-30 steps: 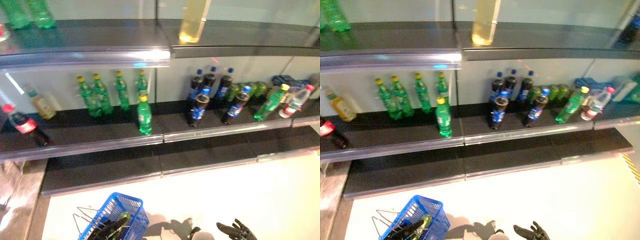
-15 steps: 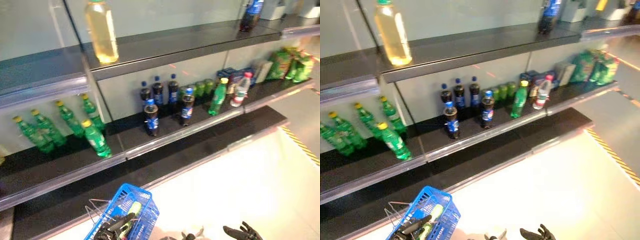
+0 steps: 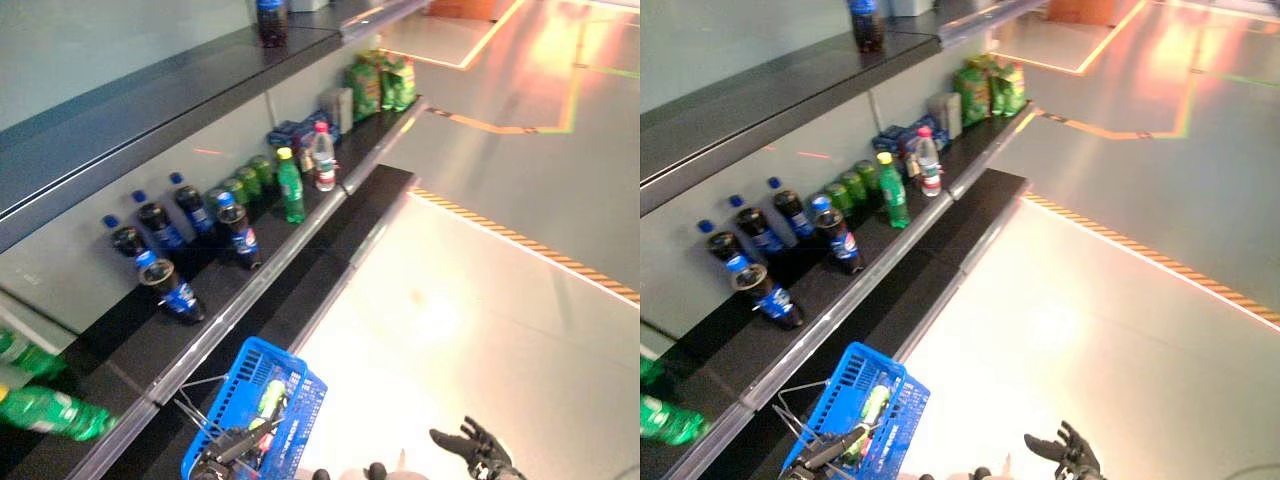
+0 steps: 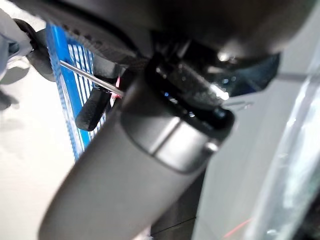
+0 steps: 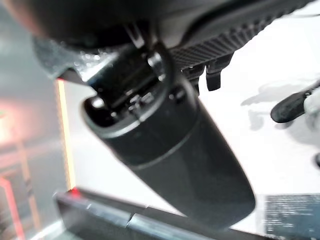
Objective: Pick up the drink and place into the basket.
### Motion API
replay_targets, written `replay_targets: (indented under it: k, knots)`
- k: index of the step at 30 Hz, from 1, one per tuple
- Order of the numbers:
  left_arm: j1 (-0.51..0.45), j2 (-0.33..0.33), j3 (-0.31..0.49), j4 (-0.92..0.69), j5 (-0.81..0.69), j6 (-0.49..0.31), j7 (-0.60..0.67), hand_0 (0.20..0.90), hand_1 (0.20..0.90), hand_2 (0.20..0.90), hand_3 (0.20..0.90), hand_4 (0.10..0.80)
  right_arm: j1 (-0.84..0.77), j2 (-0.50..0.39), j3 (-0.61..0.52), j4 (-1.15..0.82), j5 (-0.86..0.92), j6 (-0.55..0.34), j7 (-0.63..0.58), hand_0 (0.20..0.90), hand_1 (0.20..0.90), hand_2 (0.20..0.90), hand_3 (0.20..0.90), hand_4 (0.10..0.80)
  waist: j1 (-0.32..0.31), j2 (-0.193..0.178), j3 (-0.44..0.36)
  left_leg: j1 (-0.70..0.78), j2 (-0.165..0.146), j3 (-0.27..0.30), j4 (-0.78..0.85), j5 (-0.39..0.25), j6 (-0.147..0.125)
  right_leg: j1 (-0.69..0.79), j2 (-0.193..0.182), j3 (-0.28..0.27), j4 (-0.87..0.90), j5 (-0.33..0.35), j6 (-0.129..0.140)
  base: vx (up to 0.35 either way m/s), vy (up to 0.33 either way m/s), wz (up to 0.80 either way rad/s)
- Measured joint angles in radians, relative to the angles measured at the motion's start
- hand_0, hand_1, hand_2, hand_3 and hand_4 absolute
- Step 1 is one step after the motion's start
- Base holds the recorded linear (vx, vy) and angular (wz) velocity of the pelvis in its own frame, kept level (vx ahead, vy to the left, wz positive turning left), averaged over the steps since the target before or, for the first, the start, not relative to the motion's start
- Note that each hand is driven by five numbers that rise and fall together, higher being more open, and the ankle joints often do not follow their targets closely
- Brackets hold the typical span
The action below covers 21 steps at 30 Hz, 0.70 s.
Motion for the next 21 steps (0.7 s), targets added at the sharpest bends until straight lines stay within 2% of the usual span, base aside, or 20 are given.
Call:
replay_targets:
  k: [1, 3, 5, 7, 9, 10, 12, 13, 14, 16, 17, 18, 19, 20, 21]
  knots:
    - [-0.017, -0.019, -0.003, 0.018, 0.0, 0.002, 0.003, 0.3, 0.3, 0.3, 0.2, 0.1, 0.016, 0.0, 0.0, 0.0, 0.0, -0.002, -0.002, 0.9, 0.9, 0.9, 0.9, 0.8, -0.015, -0.012, 0.013, 0.011, -0.012, 0.002, 0.019, 0.002, -0.004, 0.053, -0.012, 0.014, -0.07, 0.03, 0.008, 0.17, 0.028, -0.27]
    - [-0.031, -0.027, -0.016, 0.018, 0.0, 0.001, 0.004, 0.3, 0.3, 0.3, 0.2, 0.1, 0.035, -0.003, -0.007, -0.001, -0.001, -0.008, -0.004, 0.9, 0.9, 0.9, 0.9, 0.8, -0.036, -0.017, 0.019, 0.044, -0.014, 0.005, -0.017, 0.0, -0.004, 0.069, -0.008, 0.016, -0.093, 0.034, 0.014, 0.236, 0.046, -0.14]
    - [-0.032, -0.013, -0.017, 0.033, -0.002, 0.003, 0.006, 0.3, 0.3, 0.3, 0.2, 0.1, 0.024, -0.001, -0.017, 0.018, -0.008, -0.012, -0.001, 0.9, 0.9, 0.9, 0.9, 0.8, -0.029, -0.011, 0.018, 0.089, 0.009, 0.007, -0.081, -0.002, 0.0, 0.072, 0.013, 0.031, -0.091, 0.032, 0.016, 0.221, 0.066, -0.28]
    - [-0.032, -0.009, -0.017, 0.043, -0.002, 0.002, 0.006, 0.3, 0.3, 0.3, 0.2, 0.1, 0.016, -0.004, -0.028, 0.019, -0.008, -0.019, 0.0, 0.9, 0.9, 0.9, 0.9, 0.8, -0.028, -0.015, 0.017, 0.095, 0.013, 0.015, -0.086, -0.008, 0.009, 0.069, 0.013, 0.029, -0.089, 0.03, 0.018, 0.136, 0.052, -0.37]
    - [-0.017, -0.008, -0.016, 0.054, -0.005, 0.002, 0.008, 0.3, 0.3, 0.3, 0.2, 0.1, -0.001, -0.003, -0.047, 0.022, -0.008, -0.025, 0.0, 0.9, 0.9, 0.9, 0.9, 0.8, -0.022, -0.012, 0.017, 0.116, 0.019, 0.043, -0.109, -0.011, 0.015, 0.063, 0.005, -0.003, -0.082, 0.023, 0.028, 0.126, 0.068, -0.43]
    - [-0.008, -0.007, -0.016, 0.054, -0.011, 0.002, 0.009, 0.3, 0.3, 0.3, 0.2, 0.1, -0.009, -0.003, -0.047, 0.022, -0.008, -0.025, 0.001, 0.9, 0.9, 0.9, 0.9, 0.8, -0.007, -0.013, 0.016, 0.122, 0.021, 0.067, -0.109, -0.015, 0.02, 0.051, -0.011, -0.041, -0.061, 0.015, 0.037, 0.104, 0.069, -0.37]
    - [-0.006, -0.005, -0.015, 0.054, -0.018, 0.001, 0.009, 0.3, 0.3, 0.3, 0.2, 0.1, -0.019, -0.003, -0.046, 0.022, -0.01, -0.025, 0.003, 0.9, 0.9, 0.9, 0.9, 0.8, 0.003, -0.015, 0.016, 0.125, 0.022, 0.089, -0.109, -0.018, 0.02, 0.03, -0.02, -0.077, -0.017, 0.006, 0.044, 0.08, 0.054, -0.39]
    - [-0.004, -0.004, -0.012, 0.054, -0.024, 0.001, 0.009, 0.3, 0.3, 0.3, 0.2, 0.1, -0.032, -0.003, -0.046, 0.022, -0.011, -0.025, 0.006, 0.9, 0.9, 0.9, 0.9, 0.8, 0.008, -0.014, 0.016, 0.127, 0.022, 0.1, -0.109, -0.018, 0.02, 0.003, -0.024, -0.114, 0.02, -0.002, 0.047, 0.095, 0.057, -0.37]
    - [-0.003, -0.003, -0.011, 0.054, -0.025, 0.001, 0.009, 0.3, 0.3, 0.3, 0.2, 0.1, -0.036, -0.003, -0.046, 0.022, -0.012, -0.025, 0.007, 0.9, 0.9, 0.9, 0.9, 0.8, 0.009, -0.015, 0.016, 0.128, 0.022, 0.104, -0.109, -0.019, 0.02, 0.001, -0.025, -0.117, 0.021, -0.002, 0.047, 0.078, 0.045, -0.52]
    - [-0.004, 0.001, -0.006, 0.054, -0.032, 0.001, 0.009, 0.3, 0.3, 0.3, 0.2, 0.1, -0.069, -0.005, -0.051, 0.022, -0.038, -0.025, 0.014, 0.9, 0.9, 0.9, 0.9, 0.8, 0.026, -0.014, 0.017, 0.133, 0.029, 0.148, -0.11, -0.024, 0.022, -0.055, -0.032, -0.151, 0.115, -0.012, 0.076, 0.105, -0.013, -0.48]
    - [-0.004, 0.004, -0.006, 0.057, -0.032, 0.001, 0.01, 0.3, 0.3, 0.3, 0.2, 0.1, -0.071, -0.004, -0.051, 0.021, -0.038, -0.026, 0.019, 0.9, 0.9, 0.9, 0.9, 0.8, 0.018, -0.01, 0.02, 0.136, 0.034, 0.141, -0.109, -0.024, 0.023, -0.067, -0.039, -0.157, 0.145, -0.025, 0.084, 0.137, -0.046, -0.11]
    - [-0.004, 0.005, -0.006, 0.06, -0.032, 0.001, 0.01, 0.3, 0.3, 0.3, 0.2, 0.1, -0.067, -0.004, -0.051, 0.021, -0.038, -0.026, 0.02, 0.9, 0.9, 0.9, 0.9, 0.8, 0.012, -0.01, 0.019, 0.135, 0.034, 0.134, -0.109, -0.026, 0.025, -0.07, -0.047, -0.155, 0.149, -0.029, 0.084, 0.164, -0.063, 0.33]
    - [-0.004, 0.005, -0.007, 0.062, -0.031, 0.0, 0.01, 0.3, 0.3, 0.3, 0.2, 0.1, -0.056, -0.006, -0.057, 0.022, -0.038, -0.026, 0.021, 0.9, 0.9, 0.9, 0.9, 0.8, -0.005, -0.015, 0.015, 0.139, 0.031, 0.111, -0.109, -0.031, 0.032, -0.082, -0.102, -0.103, 0.163, -0.023, 0.1, 0.146, -0.06, 0.32]
    - [-0.005, 0.005, -0.006, 0.062, -0.032, 0.0, 0.01, 0.3, 0.3, 0.3, 0.2, 0.1, -0.053, -0.006, -0.061, 0.022, -0.038, -0.026, 0.022, 0.9, 0.9, 0.9, 0.9, 0.8, -0.003, -0.016, 0.015, 0.139, 0.029, 0.111, -0.109, -0.032, 0.031, -0.086, -0.113, -0.093, 0.161, -0.02, 0.105, 0.146, -0.065, 0.26]
    - [-0.004, 0.007, -0.006, 0.065, -0.041, 0.0, 0.011, 0.3, 0.3, 0.3, 0.2, 0.1, -0.048, -0.007, -0.072, 0.024, -0.037, -0.026, 0.025, 0.9, 0.9, 0.9, 0.9, 0.8, -0.007, -0.02, 0.013, 0.136, 0.022, 0.089, -0.109, -0.033, 0.031, -0.098, -0.142, -0.039, 0.132, -0.006, 0.13, 0.204, -0.13, 0.29]
